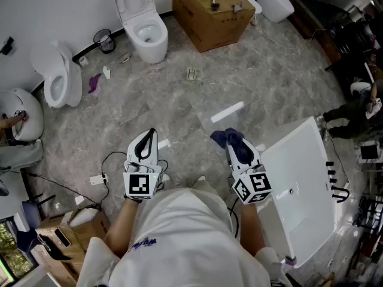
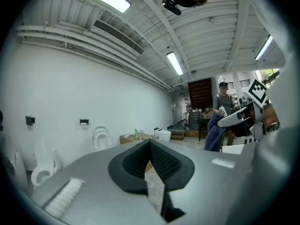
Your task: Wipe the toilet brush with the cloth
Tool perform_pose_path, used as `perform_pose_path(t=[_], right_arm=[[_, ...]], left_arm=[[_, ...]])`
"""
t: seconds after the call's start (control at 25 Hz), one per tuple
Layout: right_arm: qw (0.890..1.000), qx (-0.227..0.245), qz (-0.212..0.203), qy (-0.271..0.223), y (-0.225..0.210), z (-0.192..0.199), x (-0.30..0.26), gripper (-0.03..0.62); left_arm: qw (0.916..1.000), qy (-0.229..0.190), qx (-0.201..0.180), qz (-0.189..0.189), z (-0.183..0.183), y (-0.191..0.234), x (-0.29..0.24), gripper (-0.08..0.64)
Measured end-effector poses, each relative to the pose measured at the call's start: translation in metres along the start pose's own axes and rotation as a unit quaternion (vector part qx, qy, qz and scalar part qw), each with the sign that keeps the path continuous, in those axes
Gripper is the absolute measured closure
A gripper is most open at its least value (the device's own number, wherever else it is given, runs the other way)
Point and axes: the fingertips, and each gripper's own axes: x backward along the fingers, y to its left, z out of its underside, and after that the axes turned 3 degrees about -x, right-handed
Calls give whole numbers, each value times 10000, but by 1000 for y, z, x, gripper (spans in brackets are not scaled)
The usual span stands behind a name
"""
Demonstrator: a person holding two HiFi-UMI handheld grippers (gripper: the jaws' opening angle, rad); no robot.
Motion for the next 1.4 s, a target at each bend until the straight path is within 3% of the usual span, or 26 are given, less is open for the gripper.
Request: perform_pose_path(t=[0.24,0.36,0.4,0.52,0.76,1.16,1.4], right_arm=[[9998,98,141,137,37,12,-13,477],[9994,56,189,296,62,22,-13,477],[9993,34,202,327,72,24,-9,476],[9989,-7,268,384,86,29,-8,474],[9970,-48,379,673,85,49,-24,474],[9963,-317,275,753,-6,43,-107,469],[9958,-617,349,582,-83,21,-146,469]], left_arm=[[9992,-235,-12,-321,4,43,22,558],[9946,-343,-941,-257,1,64,37,558],[9933,-345,-1087,-186,-1,71,45,558],[9984,-225,-526,21,6,88,56,558],[9996,-141,-223,139,26,86,35,558],[9988,103,-358,329,28,63,-75,558],[9980,206,-427,423,0,48,-162,558]])
